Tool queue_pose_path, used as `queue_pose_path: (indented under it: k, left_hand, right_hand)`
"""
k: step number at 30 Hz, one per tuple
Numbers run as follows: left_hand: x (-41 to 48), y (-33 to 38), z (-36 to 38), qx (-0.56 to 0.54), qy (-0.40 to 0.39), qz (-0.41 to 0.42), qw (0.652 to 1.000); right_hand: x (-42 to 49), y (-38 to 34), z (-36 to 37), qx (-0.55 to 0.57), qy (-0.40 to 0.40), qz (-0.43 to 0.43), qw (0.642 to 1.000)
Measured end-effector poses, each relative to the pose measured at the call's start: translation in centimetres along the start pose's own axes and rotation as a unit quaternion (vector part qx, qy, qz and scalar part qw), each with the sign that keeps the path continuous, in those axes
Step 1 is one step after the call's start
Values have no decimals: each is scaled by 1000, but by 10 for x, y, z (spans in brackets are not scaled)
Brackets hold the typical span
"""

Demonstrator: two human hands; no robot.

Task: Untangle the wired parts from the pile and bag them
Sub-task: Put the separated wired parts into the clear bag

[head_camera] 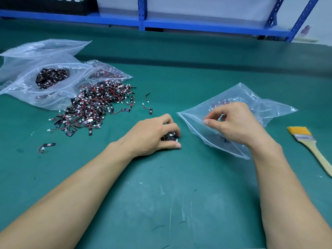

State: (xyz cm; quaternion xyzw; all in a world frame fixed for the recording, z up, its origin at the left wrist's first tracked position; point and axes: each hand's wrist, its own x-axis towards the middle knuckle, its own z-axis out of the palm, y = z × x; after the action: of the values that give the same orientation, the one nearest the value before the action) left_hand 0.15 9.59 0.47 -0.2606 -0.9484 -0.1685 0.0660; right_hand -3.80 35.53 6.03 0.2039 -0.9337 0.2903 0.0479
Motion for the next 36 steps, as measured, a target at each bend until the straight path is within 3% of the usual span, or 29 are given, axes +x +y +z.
queue_pose_path:
  k: [6, 11, 14, 17, 20, 22, 26, 31, 34, 36]
  left_hand:
    - [0, 5, -1, 64, 59, -14, 996]
    - [6, 18, -5, -99, 141, -99, 980]
    - [25, 52, -6, -257, 163, -178, 936]
    - [54, 87, -2, -437, 134, -248, 854]
    - [71, 100, 8, -475, 114, -307, 817]
    - [71, 98, 14, -438, 101, -335, 828]
    - [73, 90, 11, -229, 68, -358, 903]
    - [99, 107, -2, -137, 75, -344, 926]
    - [104, 112, -5, -123, 84, -332, 931]
    - [104, 111, -4, -244, 90, -320, 911]
  right_hand:
    - [-1, 0, 1, 31, 52, 1, 998]
    - [0, -2, 1, 83, 71, 24, 994]
    - [0, -6, 1, 108, 69, 31, 991]
    - [0, -7, 1, 148, 71, 47, 985]
    - [2, -3, 0, 191, 91, 81, 974]
    - [3, -2, 0, 213, 113, 91, 966]
    - [2, -8, 2, 231, 128, 53, 963]
    - [2, -12, 3, 219, 150, 10, 964]
    - [2, -12, 2, 209, 169, 4, 963]
    - [2, -12, 2, 219, 194, 3, 956]
